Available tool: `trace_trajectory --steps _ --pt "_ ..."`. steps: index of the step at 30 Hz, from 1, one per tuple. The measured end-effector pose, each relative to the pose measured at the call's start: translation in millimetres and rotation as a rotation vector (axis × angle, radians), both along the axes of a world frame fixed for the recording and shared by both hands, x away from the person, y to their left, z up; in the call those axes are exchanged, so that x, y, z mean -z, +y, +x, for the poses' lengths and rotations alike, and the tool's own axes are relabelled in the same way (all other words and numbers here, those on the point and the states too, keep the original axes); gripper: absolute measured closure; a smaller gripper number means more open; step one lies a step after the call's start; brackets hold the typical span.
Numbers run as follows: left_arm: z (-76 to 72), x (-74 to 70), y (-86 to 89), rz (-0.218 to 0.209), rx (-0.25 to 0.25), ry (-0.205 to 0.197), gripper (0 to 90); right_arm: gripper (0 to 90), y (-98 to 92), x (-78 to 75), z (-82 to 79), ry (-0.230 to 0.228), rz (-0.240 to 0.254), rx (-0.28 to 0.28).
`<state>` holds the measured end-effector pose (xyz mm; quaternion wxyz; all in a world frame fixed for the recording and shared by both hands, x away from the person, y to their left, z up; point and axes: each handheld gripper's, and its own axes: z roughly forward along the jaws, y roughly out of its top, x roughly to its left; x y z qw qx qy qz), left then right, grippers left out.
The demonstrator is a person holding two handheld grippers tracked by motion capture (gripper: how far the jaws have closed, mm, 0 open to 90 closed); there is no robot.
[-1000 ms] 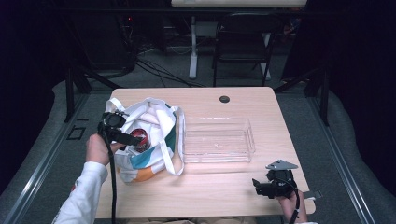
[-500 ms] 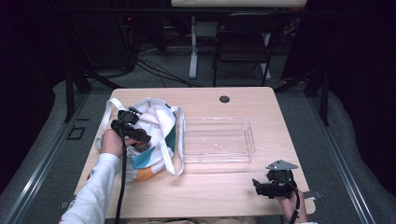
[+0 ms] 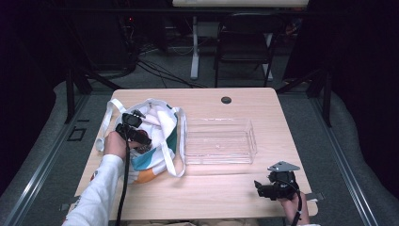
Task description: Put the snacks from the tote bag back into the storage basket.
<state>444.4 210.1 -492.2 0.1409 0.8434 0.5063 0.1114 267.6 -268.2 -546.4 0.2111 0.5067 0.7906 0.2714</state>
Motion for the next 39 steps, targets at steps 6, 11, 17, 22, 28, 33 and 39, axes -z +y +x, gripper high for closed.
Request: trace_trajectory --steps 6,11,17,22,28,33,39 --pt "0.4 -1.1 -1.1 0.031 0.004 0.008 19.6 14.3 -0.2 -0.1 0.0 -0.001 0.000 0.000" --pt "2.5 -0.4 1.2 0.035 -0.008 0.009 21.0 14.3 0.1 -0.1 -0.1 -0.001 0.000 -0.002" --pt "4.6 2.3 4.7 0.020 -0.019 0.026 23.4 14.3 0.0 0.2 0.2 0.000 -0.004 -0.001" --pt "5.8 4.1 6.2 0.006 -0.020 0.032 25.2 14.3 -0.3 0.0 0.0 0.000 0.001 -0.002" --pt "5.4 2.5 5.1 0.014 -0.006 0.035 25.7 14.3 -0.3 0.0 -0.1 0.000 0.001 -0.003" --pt "4.0 -1.1 6.6 0.003 0.000 0.026 26.1 14.3 -0.9 0.3 0.1 -0.005 0.003 -0.003" --pt "3.1 -4.3 6.7 0.009 0.006 0.018 26.2 14.3 -0.9 0.5 0.2 -0.008 -0.002 -0.004"
